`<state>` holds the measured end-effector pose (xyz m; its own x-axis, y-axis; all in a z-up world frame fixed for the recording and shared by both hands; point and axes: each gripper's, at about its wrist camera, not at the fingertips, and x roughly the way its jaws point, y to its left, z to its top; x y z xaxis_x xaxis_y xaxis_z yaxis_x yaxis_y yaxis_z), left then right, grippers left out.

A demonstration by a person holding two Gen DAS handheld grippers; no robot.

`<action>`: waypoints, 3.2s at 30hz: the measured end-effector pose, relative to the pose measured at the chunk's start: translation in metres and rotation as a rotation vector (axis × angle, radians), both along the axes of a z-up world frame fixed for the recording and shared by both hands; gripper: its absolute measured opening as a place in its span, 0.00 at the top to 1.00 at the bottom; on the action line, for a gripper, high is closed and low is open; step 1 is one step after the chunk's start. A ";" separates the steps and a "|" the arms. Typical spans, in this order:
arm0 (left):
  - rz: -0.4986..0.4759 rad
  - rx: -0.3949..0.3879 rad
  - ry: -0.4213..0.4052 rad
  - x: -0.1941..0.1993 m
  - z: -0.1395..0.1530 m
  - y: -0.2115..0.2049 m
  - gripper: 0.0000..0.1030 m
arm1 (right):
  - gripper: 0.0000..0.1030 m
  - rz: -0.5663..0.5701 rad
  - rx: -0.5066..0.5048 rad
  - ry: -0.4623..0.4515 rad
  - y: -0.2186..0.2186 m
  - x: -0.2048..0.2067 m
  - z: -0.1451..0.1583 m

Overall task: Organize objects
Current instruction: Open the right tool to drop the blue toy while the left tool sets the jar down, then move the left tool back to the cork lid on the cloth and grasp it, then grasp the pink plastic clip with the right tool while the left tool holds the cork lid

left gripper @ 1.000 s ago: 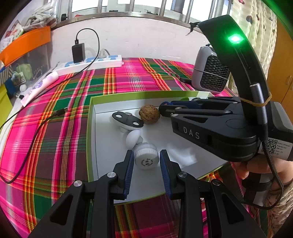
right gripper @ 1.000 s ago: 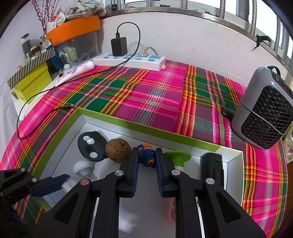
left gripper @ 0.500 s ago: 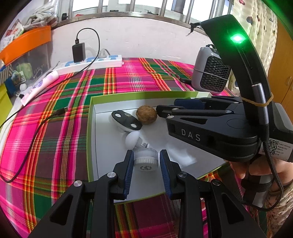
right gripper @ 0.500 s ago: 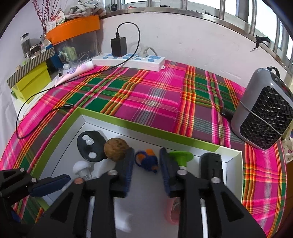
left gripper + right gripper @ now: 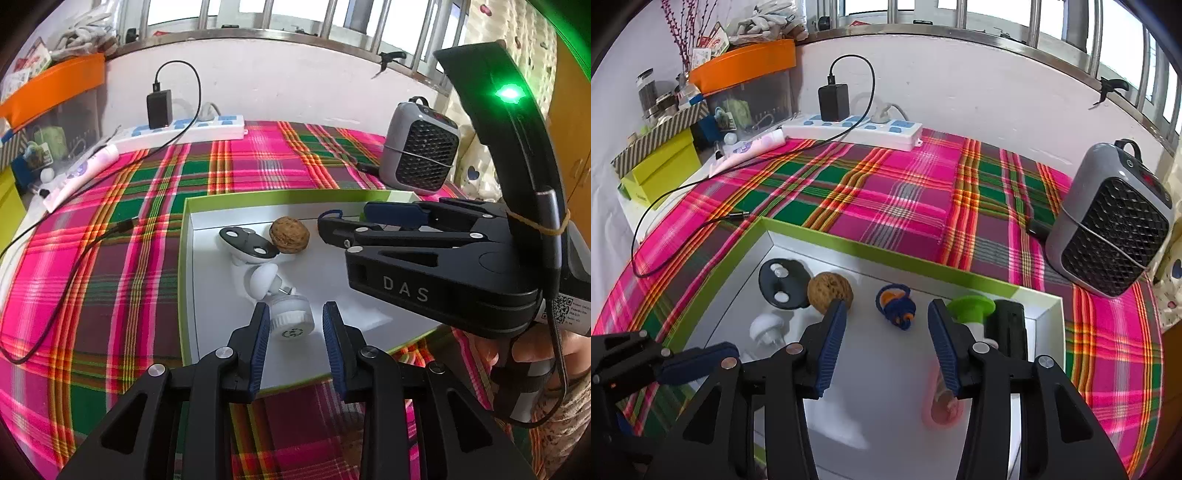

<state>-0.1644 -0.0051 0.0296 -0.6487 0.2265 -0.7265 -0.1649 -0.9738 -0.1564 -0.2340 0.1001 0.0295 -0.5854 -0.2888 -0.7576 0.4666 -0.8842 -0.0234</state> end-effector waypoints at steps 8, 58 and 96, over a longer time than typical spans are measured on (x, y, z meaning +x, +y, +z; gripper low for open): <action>-0.003 0.007 0.008 0.008 0.004 -0.002 0.72 | 0.54 -0.026 -0.036 0.012 0.007 0.014 0.009; -0.087 0.069 -0.035 0.075 -0.006 0.002 0.56 | 0.54 -0.118 -0.147 0.036 0.058 0.115 0.007; -0.019 0.053 -0.036 0.071 -0.020 -0.016 0.71 | 0.54 -0.137 -0.142 -0.008 0.047 0.129 -0.004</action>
<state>-0.0932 -0.0215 0.0099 -0.6178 0.2770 -0.7359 -0.1765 -0.9609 -0.2135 -0.1054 0.1470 0.0252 -0.6205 -0.3109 -0.7199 0.3409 -0.9337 0.1094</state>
